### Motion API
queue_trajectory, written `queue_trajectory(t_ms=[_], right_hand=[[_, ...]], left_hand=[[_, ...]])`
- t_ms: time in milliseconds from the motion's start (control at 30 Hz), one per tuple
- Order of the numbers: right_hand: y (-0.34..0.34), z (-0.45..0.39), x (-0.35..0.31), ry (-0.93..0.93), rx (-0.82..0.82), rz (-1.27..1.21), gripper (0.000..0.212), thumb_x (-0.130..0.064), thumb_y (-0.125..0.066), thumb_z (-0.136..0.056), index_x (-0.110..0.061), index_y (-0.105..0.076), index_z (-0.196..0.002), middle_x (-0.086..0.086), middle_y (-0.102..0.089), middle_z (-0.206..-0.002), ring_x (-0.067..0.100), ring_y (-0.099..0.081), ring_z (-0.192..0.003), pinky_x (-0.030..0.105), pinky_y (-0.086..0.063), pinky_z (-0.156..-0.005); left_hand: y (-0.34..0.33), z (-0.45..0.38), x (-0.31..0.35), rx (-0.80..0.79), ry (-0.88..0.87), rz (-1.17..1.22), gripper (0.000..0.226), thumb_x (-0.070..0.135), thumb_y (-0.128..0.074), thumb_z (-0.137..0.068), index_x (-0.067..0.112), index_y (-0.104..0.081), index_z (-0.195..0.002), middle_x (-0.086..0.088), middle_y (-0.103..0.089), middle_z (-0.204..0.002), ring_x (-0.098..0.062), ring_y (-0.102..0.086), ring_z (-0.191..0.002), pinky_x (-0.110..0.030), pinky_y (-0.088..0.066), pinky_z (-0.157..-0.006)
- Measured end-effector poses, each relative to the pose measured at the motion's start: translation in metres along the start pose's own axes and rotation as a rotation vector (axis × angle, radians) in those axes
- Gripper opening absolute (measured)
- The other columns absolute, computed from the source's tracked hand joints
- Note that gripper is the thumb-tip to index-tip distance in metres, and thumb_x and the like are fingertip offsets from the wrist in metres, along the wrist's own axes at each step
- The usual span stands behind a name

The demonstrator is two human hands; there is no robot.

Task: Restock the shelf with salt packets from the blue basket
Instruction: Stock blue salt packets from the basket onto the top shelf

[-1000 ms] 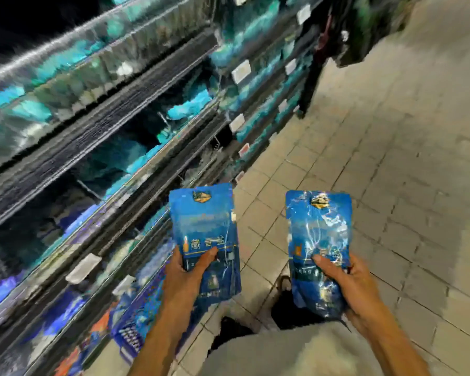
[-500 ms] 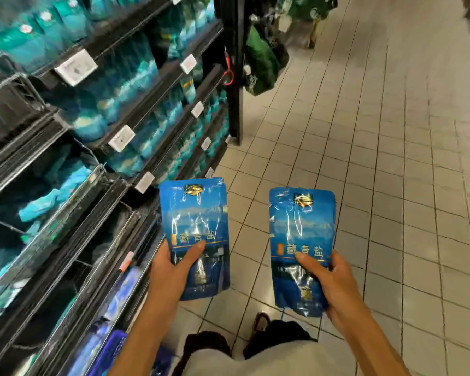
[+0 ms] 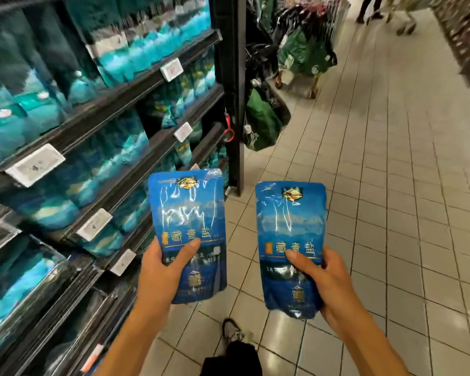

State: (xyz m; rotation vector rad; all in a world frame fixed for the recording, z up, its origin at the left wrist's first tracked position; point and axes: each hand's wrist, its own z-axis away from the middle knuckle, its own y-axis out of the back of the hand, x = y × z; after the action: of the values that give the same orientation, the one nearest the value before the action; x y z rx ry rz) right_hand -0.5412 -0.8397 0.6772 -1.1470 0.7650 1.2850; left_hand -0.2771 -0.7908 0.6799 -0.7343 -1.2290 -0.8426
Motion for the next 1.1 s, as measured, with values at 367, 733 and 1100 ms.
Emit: queue_trajectory(t_ms=[367, 733, 1100], right_hand=[[-0.071, -0.19, -0.121, 0.168, -0.191, -0.022, 0.034, -0.042, -0.087, -0.06, -0.035, -0.077, -0.092, 0.007, -0.079, -0.104, 0.028, -0.077, -0.091, 0.032, -0.061, -0.065], [-0.172, -0.38, -0.204, 0.296, -0.62, -0.024, 0.043, -0.037, -0.085, -0.071, -0.018, -0.075, -0.108, 0.011, -0.077, -0.109, 0.03, -0.076, -0.096, 0.033, -0.061, -0.071], [-0.362, -0.388, -0.326, 0.402, -1.15, -0.186, 0.021, -0.016, -0.08, -0.077, -0.018, -0.077, -0.098, 0.006, -0.079, -0.104, 0.02, -0.075, -0.092, 0.033, -0.06, -0.078]], left_hand=[[-0.046, -0.171, 0.103, 0.03, -0.18, 0.023, 0.053, 0.061, -0.081, -0.062, 0.042, -0.07, -0.11, 0.009, -0.077, -0.111, -0.02, -0.075, -0.1, -0.057, -0.058, -0.088], [-0.08, -0.273, 0.183, 0.362, -0.38, 0.005, 0.048, 0.054, -0.078, -0.071, 0.036, -0.07, -0.114, 0.007, -0.075, -0.118, -0.018, -0.071, -0.111, -0.051, -0.054, -0.097], [-0.015, -0.264, 0.339, 0.837, -0.675, -0.145, 0.023, 0.019, -0.078, -0.086, 0.022, -0.072, -0.108, 0.006, -0.078, -0.109, -0.015, -0.074, -0.104, -0.045, -0.058, -0.096]])
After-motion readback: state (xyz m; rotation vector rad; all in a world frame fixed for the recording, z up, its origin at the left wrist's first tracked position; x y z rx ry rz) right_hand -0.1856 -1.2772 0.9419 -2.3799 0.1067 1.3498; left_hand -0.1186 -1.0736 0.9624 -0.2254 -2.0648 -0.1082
